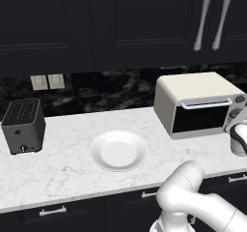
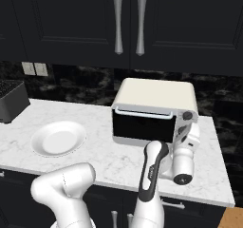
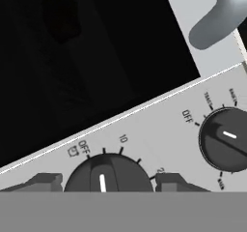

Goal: Pick up the kebab skewer and baguette bread, and place them inside the toaster oven. Close the toaster oven door and start by setting the timer.

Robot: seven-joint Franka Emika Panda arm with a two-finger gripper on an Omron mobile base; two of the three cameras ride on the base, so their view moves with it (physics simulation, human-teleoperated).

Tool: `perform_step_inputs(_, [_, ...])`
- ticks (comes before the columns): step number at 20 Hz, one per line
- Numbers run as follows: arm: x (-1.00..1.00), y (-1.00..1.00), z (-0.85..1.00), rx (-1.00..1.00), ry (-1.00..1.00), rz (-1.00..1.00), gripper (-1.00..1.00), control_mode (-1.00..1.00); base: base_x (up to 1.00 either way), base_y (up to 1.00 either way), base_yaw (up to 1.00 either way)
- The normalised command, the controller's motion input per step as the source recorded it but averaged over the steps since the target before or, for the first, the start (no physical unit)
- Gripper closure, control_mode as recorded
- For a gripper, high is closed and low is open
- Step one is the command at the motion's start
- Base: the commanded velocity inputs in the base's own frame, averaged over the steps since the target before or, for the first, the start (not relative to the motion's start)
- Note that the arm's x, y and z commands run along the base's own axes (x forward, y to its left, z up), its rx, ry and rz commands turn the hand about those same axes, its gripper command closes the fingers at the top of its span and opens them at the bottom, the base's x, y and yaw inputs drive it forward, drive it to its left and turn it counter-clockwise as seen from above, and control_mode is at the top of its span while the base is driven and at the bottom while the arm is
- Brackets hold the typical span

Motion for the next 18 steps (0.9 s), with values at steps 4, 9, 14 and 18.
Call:
perform_step_inputs(4, [0.00,0.00,0.00,0.19,0.00,0.00,1.00,-1.00,0.00,0.00,0.00])
perform_step_inputs(9, [0.04,0.00,0.00,0.19,0.00,0.00,1.00,-1.00,0.00,0.00,0.00])
perform_step_inputs(14, [0.19,0.00,0.00,0.18,0.00,-0.04,1.00,-1.00,0.00,0.00,0.00])
perform_step_inputs(18, [0.11,0.00,0.00,0.20,0.00,-0.04,1.00,-1.00,0.00,0.00,0.00])
